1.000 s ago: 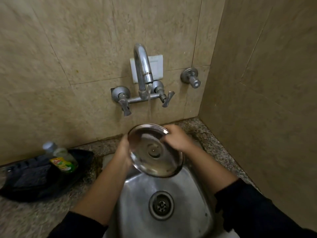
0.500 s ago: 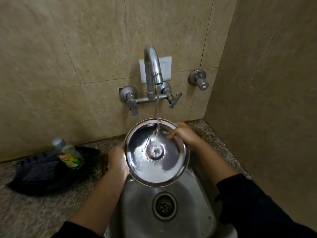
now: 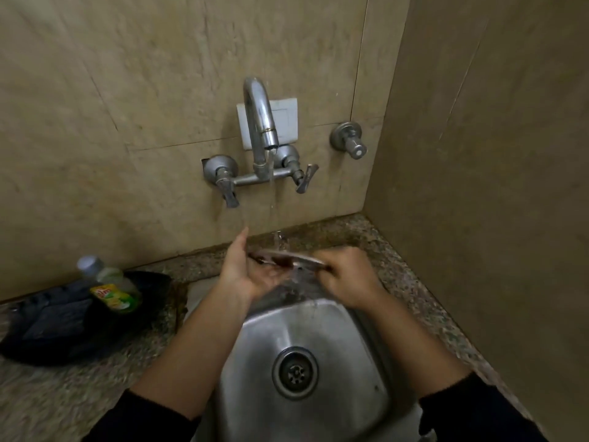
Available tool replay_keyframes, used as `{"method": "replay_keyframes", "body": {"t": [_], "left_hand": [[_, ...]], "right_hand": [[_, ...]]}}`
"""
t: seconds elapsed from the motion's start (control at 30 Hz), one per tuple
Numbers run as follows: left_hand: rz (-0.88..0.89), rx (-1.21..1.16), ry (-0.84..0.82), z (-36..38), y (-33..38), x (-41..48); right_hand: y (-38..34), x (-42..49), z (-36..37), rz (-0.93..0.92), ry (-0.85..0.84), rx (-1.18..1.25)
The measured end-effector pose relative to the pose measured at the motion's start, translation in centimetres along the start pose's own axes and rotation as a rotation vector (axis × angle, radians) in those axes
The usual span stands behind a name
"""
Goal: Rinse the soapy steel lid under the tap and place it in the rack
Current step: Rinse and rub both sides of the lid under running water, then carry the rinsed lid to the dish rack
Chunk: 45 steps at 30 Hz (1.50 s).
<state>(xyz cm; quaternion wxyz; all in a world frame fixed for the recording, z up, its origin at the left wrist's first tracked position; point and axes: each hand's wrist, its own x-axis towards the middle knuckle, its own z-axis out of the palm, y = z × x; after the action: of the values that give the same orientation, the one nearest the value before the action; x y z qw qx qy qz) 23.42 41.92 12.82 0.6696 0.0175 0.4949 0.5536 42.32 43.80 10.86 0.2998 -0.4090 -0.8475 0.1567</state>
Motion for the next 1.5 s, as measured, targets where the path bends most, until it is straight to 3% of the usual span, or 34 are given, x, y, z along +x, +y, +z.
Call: {"method": "replay_keyframes", "body": {"t": [0.07,0.2,0.3,0.43,0.5,0.6,0.83,0.97,1.07,1.13,1.3,1.37,1.5], "left_hand": [[0.011,0.012,0.055,0.1,0.1,0.1],[0.053,0.098,0.134,-1.4,-0.6,1.0],[0.065,0.147,0.071,-3.2,-0.9,1.6],[0.114,0.246,0.043,-3.9,0.1,1.3],[0.183,0.286,0.039,-4.0,0.5,1.1],[0.307,0.315,-0.007,-3.9,0.6,0.7],[0.475,0.304,0.073,-5.1,1.4,-0.9],[0.532,0.261,0.13,-5.3,1.4,-2.0],[0.579,0.234,0.115,-5.7,1.1,-2.5],[0.63,0.216,0.086,-6.2,0.6,-2.5],[0.72,0.076,0.128,-8.6,-1.3,-2.8],[0.754,0.041,0.124,-9.5,-2.4,-2.9],[0.801,-0.032,0.12,-9.9,-4.3,-3.3]], "right_hand": [[-0.7,-1.1,1.5,-0.188,-0.033,-0.212],[-0.1,-2.9,3.5,-0.298,-0.171,-0.263],[0.7,-2.3,3.3,-0.139,-0.165,-0.053],[1.7,2.5,2.7,0.328,0.275,0.3],[2.0,6.2,1.7,0.486,0.365,0.446],[1.6,11.3,0.6,0.485,0.36,0.475],[0.7,14.0,1.2,0.425,0.515,0.149],[0.3,13.9,1.6,0.341,0.471,-0.067],[0.3,13.2,1.0,0.338,0.394,-0.057],[0.3,11.5,0.7,0.368,0.267,0.096],[-0.5,3.0,1.2,0.586,-0.267,0.796],[-0.3,0.6,1.7,0.563,-0.317,0.951],[-0.8,-1.0,0.3,0.453,-0.249,1.098]]}}
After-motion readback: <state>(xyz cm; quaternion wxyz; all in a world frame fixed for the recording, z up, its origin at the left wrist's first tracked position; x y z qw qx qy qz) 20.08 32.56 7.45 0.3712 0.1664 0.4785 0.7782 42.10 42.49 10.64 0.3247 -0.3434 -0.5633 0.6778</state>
